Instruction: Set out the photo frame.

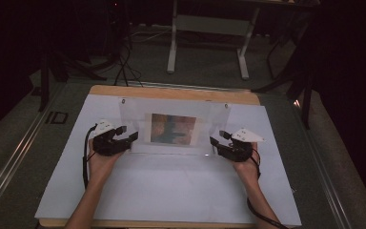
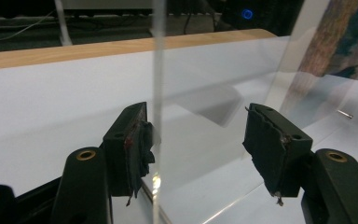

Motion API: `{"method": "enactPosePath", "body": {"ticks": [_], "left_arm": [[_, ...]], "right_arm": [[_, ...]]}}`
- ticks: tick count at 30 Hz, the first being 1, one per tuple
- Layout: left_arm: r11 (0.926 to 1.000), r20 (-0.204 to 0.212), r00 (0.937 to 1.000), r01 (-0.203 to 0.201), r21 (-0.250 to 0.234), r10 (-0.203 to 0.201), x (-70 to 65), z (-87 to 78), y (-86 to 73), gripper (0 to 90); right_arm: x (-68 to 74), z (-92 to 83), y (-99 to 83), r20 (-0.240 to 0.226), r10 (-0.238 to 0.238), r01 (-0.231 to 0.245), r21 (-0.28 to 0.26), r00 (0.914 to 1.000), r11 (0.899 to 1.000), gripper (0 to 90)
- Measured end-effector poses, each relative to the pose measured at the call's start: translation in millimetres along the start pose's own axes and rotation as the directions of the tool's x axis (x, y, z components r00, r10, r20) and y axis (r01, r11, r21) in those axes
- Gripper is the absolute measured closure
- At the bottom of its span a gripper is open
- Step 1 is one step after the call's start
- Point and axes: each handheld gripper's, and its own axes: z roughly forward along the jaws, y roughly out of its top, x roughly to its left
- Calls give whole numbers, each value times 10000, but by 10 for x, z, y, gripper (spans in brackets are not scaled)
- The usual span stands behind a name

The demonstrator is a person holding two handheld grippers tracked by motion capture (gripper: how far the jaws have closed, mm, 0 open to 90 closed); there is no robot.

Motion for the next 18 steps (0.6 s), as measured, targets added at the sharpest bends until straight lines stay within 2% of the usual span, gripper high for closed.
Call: {"method": "enactPosePath", "body": {"ticks": [9,15,18], "left_arm": [[9995,-96,10000,5,-309,-8,97,-130,53,405],[9982,-244,9994,215,-557,-229,168,-207,71,407],[9978,-346,9991,243,-621,-265,199,-235,78,410]], "right_arm": [[-86,-85,40,-1,78,-78,-78,10000,9999,459],[-159,-171,73,2,74,-74,-207,10000,9998,459],[-212,-205,81,-69,138,-139,-72,9999,9999,466]]}}
